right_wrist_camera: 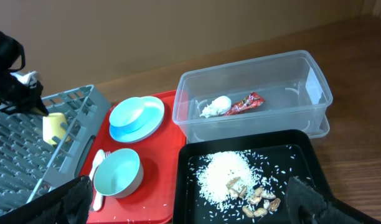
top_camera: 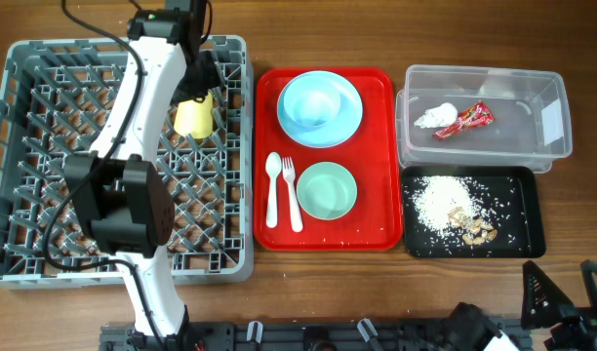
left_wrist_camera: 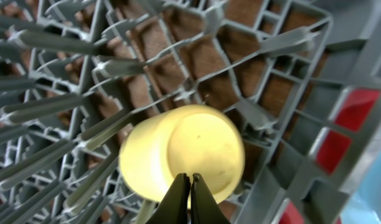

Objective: Sort waste into correct bins and load items into the dishwasher rack
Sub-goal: 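Lower the yellow cup into the dish rack with the left gripper, then reach the left gripper to the light blue bowl on the plate and grasp it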

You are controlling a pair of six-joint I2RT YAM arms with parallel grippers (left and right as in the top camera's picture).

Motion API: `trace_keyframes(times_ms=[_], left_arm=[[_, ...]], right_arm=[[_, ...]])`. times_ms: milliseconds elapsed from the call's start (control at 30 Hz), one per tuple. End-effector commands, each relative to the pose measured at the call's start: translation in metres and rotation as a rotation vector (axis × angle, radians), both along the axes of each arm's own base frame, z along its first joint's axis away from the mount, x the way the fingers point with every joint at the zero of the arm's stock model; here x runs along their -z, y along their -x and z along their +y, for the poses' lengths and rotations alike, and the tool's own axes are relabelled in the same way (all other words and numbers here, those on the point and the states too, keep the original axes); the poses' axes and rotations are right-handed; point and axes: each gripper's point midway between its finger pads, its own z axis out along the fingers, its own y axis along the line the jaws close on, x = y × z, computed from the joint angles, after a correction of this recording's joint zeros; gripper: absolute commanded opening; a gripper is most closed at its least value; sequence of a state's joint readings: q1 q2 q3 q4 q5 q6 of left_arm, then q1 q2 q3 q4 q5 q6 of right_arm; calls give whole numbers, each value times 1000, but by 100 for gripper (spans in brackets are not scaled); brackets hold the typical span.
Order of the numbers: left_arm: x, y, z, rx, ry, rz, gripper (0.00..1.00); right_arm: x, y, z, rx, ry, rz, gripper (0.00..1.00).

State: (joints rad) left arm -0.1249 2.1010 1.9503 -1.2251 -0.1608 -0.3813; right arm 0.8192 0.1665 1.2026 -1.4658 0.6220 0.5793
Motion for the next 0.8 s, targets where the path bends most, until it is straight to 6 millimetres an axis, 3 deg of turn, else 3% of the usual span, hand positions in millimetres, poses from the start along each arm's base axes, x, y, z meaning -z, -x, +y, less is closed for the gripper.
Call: trace_keyframes(times_ms=[0,233,300,400,600,767], left_arm=[[5,8,17,-50,-24,39,4],[6,38,31,-75,-38,159,4],[-1,42,33,-80,-36,156,4],[-31,42,29,-106,-5,65,4],[-95,47,-32,22,176,-117,9],[-98,53,-87,163,188,-137,17]], right_arm=[[-1,1,-4,15,-14,-12,100],[-1,1,-4,15,-13,-13,100],[-1,1,-4,15,-13,-13,100],[-1,1,-4,15,-13,-13,100],[-1,1,-4,15,-13,-13,100],[-1,1,-4,15,-13,-13,100]])
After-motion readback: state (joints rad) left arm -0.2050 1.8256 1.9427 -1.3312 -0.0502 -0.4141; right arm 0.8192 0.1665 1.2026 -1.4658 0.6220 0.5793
